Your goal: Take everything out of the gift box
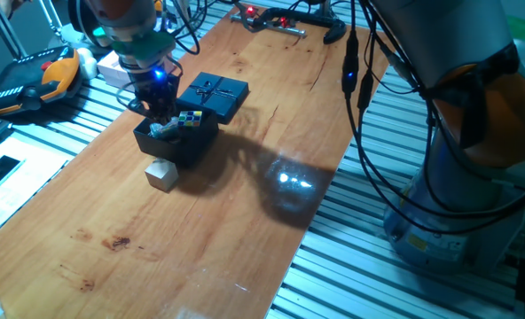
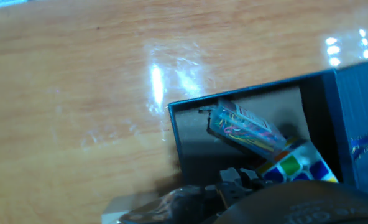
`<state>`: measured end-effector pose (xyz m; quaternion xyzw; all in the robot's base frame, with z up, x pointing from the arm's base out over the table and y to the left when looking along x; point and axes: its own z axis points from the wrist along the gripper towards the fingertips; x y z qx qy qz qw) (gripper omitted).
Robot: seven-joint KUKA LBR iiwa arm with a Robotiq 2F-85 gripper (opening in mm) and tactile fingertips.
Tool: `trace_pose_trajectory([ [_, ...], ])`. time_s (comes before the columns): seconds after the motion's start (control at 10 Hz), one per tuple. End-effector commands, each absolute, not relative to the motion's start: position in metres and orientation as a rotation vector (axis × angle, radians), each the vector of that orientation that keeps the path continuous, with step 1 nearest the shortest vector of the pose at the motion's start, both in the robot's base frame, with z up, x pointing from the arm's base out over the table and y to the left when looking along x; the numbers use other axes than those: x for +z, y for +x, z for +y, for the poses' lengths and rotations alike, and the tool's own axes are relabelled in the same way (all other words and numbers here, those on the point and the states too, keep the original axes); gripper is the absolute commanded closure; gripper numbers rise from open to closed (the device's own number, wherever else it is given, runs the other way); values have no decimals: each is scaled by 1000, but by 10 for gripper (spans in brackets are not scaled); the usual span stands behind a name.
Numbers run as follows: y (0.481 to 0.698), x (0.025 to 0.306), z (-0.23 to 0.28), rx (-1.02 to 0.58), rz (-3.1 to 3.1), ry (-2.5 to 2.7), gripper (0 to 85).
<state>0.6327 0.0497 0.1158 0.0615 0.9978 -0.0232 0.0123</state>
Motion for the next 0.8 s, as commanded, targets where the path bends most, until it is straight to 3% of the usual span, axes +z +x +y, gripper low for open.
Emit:
trace_pose_trajectory([
  [0.0, 632, 116, 50, -64, 3084, -387, 843],
  [0.7, 631, 116, 57, -64, 3095, -429, 843],
])
